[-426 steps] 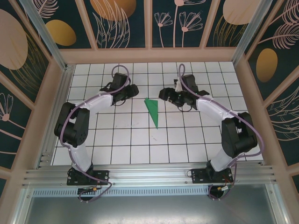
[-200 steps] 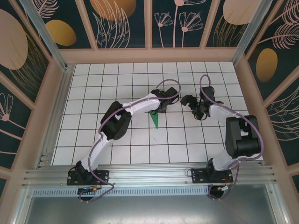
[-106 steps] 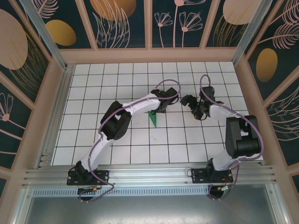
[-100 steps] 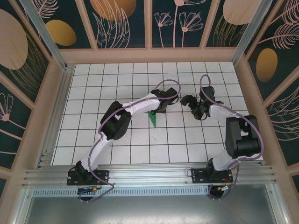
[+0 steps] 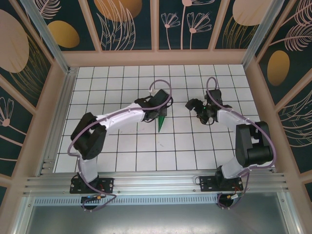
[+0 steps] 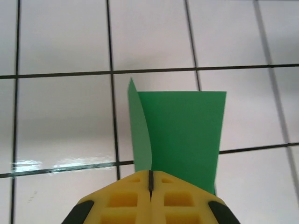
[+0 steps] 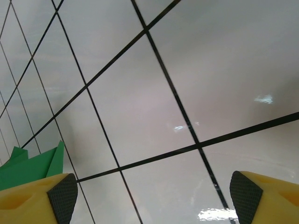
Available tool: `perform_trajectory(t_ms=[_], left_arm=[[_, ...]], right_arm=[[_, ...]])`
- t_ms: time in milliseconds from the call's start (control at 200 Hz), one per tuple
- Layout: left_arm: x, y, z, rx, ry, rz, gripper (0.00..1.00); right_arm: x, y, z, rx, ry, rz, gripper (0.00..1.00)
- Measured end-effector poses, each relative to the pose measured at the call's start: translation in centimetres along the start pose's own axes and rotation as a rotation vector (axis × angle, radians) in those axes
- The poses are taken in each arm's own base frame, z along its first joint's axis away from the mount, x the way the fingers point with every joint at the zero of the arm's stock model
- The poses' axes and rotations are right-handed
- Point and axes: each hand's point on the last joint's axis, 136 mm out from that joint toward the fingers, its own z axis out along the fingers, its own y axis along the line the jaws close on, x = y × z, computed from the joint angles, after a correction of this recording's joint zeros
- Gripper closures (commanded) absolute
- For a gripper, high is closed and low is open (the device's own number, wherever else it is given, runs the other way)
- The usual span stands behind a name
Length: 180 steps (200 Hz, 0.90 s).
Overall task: Fold a paper plane with a square sheet of paper (pick it up from the middle)
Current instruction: Turn over a paper plane at the center of the table.
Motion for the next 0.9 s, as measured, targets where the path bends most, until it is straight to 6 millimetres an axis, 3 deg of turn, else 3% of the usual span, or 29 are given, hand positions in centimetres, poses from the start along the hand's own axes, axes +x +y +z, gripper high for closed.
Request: perform_trajectory(t_ms=[95,270,465,621,766,901], left_arm=[[0.1,0.7,0.0,0.095,-0.028,-0.072,1.00],[2.1,2.4,2.0,0.180,-0.022,-0.160,1.00],[3.1,2.3,2.6,0.262,-0.041,-0.221,1.00],[3.7,3.5,3.2,0.267,-0.052,-0.271,1.00],[4.1,4.3,3.4,0.264,-0.058,-0.297,1.00],[4.4,4.4,3.5,0.269,-0.061,-0.302,1.00]], right_arm=[[0.4,1.5,0.0,-0.017,0.010,-0.025,0.18],[1.7,4.2,0.0,-0.043,0.037,-0.082,0.26],[3.9,7.3,0.1,-0.073,0.082,-0.141,0.53],[6.4,9.3,1.8,-0.070,0.149,-0.178,0.69],[9.0,8.9,3.9,-0.019,0.230,-0.205,0.69],[10.5,9.0,5.0,0.002,0.279,-0.229,0.60]])
